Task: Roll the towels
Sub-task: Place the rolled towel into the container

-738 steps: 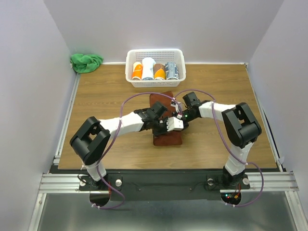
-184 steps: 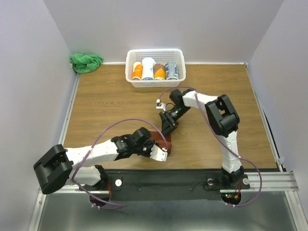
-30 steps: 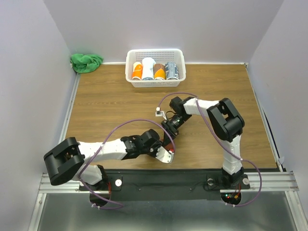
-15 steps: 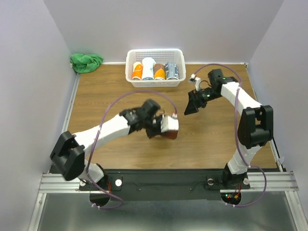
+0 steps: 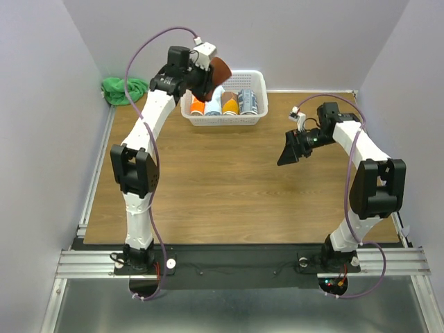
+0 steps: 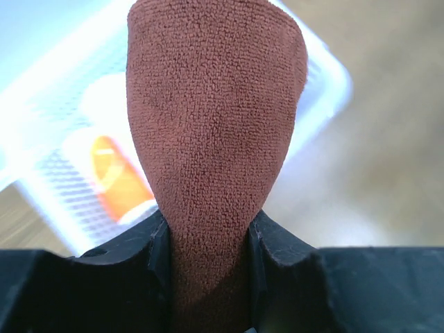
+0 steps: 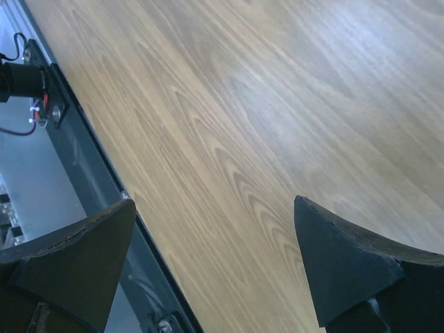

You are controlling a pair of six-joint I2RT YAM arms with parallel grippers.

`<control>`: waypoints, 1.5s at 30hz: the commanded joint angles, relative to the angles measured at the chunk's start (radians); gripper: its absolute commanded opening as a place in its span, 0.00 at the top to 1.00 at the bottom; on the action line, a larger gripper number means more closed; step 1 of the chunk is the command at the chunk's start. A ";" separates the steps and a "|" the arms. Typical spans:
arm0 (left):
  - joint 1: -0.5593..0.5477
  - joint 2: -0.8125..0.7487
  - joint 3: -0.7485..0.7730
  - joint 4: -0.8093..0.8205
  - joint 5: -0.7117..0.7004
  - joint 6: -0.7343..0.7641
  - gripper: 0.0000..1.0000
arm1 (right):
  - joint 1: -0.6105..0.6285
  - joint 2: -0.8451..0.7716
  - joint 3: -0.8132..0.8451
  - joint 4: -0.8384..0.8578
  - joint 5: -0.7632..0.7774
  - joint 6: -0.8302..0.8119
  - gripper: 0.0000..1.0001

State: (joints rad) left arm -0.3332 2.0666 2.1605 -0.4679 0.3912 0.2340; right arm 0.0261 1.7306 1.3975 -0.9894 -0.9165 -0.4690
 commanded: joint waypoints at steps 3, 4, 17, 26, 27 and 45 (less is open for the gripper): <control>0.040 0.087 0.122 0.144 -0.221 -0.177 1.00 | -0.006 -0.031 -0.028 -0.017 -0.045 -0.028 0.00; 0.049 0.099 0.122 0.184 -0.227 -0.209 1.00 | -0.008 -0.028 -0.032 -0.017 -0.050 -0.028 0.00; 0.072 0.276 0.128 0.238 -0.440 -0.489 1.00 | -0.006 0.012 -0.064 -0.014 -0.050 -0.034 0.00; 0.072 0.302 0.036 0.288 -0.505 -0.490 1.00 | -0.006 0.035 -0.051 -0.014 -0.038 -0.034 0.00; 0.072 0.306 0.035 0.288 -0.503 -0.489 0.98 | -0.008 0.040 -0.051 -0.015 -0.039 -0.034 0.00; 0.072 0.369 0.062 0.265 -0.489 -0.478 0.58 | -0.008 0.061 -0.045 -0.017 -0.045 -0.025 0.00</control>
State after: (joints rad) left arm -0.2665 2.4378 2.1990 -0.2192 -0.0872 -0.2356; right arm 0.0254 1.7924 1.3323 -0.9951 -0.9455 -0.4927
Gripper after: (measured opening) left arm 0.437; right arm 0.999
